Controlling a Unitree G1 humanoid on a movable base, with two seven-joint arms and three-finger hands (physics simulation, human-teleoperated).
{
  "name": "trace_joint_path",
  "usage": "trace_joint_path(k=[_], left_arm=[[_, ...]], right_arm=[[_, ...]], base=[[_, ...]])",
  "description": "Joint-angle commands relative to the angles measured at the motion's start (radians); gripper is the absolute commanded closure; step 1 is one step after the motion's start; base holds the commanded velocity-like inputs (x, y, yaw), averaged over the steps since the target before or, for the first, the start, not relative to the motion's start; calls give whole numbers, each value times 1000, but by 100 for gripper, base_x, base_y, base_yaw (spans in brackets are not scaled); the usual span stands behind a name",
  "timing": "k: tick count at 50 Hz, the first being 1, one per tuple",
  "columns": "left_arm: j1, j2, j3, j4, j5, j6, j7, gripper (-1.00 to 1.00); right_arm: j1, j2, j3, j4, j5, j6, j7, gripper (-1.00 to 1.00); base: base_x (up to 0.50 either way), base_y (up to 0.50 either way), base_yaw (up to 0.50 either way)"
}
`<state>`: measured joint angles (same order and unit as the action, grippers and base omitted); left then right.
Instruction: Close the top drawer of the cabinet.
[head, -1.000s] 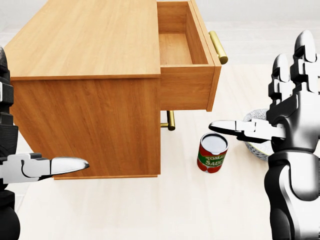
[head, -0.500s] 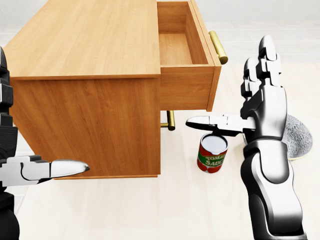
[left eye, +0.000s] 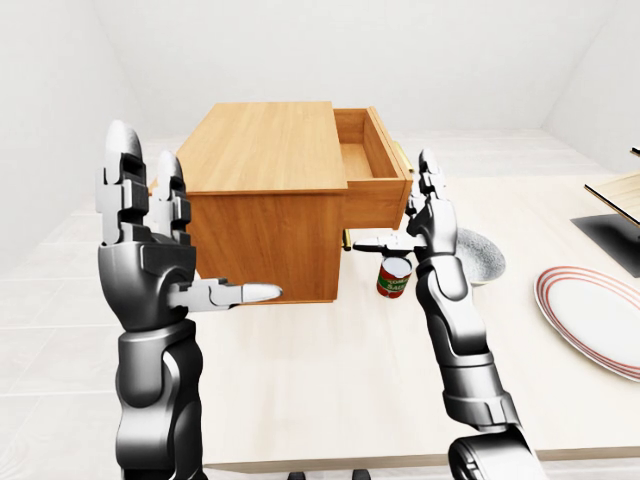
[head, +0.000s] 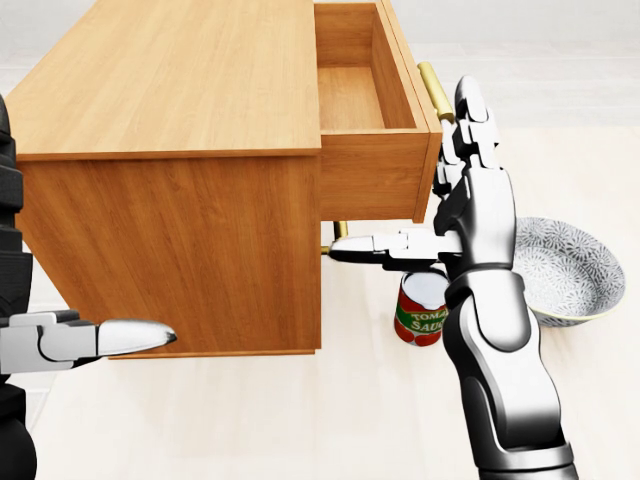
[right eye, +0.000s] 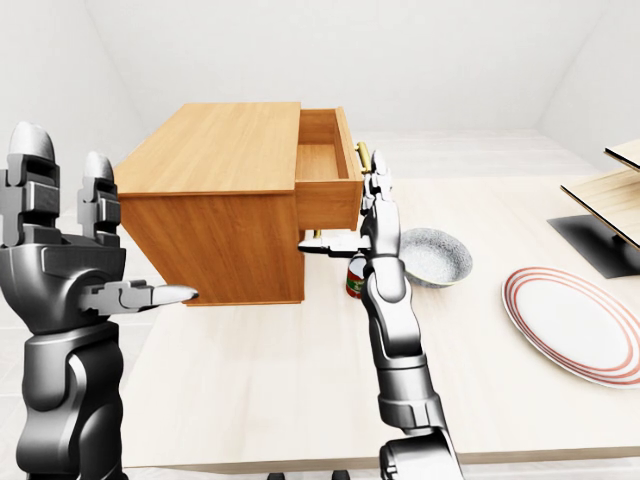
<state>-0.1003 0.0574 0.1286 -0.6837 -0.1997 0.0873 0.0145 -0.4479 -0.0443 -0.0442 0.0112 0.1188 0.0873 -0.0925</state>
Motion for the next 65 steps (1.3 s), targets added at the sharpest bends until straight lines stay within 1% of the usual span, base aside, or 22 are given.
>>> trace_joint_path(k=[1,4,11,20,23,33,37,43,45,49,51,55,59,61,65], left_arm=[[7,0,-7,-9,2,0,-2,-100],[-3,-1,-1,-10,-3,0,1,-100],[6,-1,1,-8,-3,0,-2,-100],[11,-3,-3,36,5,0,-13,-100],[9,-2,-4,26,5,0,-10,-100],[2,-1,-4,22,5,0,-9,-100],[3,1,0,23,5,0,-10,-100],[-4,2,2,23,3,0,-9,-100],[-3,2,4,30,3,0,-11,-100],[-1,1,6,32,-1,0,-12,-100],[12,-2,-2,35,5,0,-14,-100],[17,-5,-11,38,7,0,-15,-100],[9,-3,-1,45,2,0,-15,-100],[8,-2,1,42,-1,0,-14,-100],[11,-2,0,43,-1,0,-16,-100]], right_arm=[[-23,24,19,40,-5,0,15,-100],[-35,31,27,54,-4,0,23,-100],[-56,46,48,76,-15,0,36,-100],[-50,69,73,92,-44,0,48,-100],[-52,83,88,106,-52,0,59,-100],[-80,105,94,141,-69,0,77,-100],[-77,121,115,149,-78,0,86,-100],[-124,126,106,174,-81,0,101,-100],[-142,127,91,196,-78,0,94,-100],[-152,137,102,215,-77,0,95,-100],[-162,143,92,225,-72,0,85,-100],[-170,151,105,236,-68,0,88,-100],[-174,154,105,249,-67,0,91,-100],[-181,160,89,257,-48,0,91,-100],[-183,166,106,261,-46,0,92,-100]], base=[[0,0,0],[0,0,0],[0,0,0],[0,0,0],[0,0,0],[0,0,0],[0,0,0],[0,0,0],[0,0,0],[0,0,0],[0,0,0],[0,0,0],[0,0,0],[0,0,0],[0,0,0]])
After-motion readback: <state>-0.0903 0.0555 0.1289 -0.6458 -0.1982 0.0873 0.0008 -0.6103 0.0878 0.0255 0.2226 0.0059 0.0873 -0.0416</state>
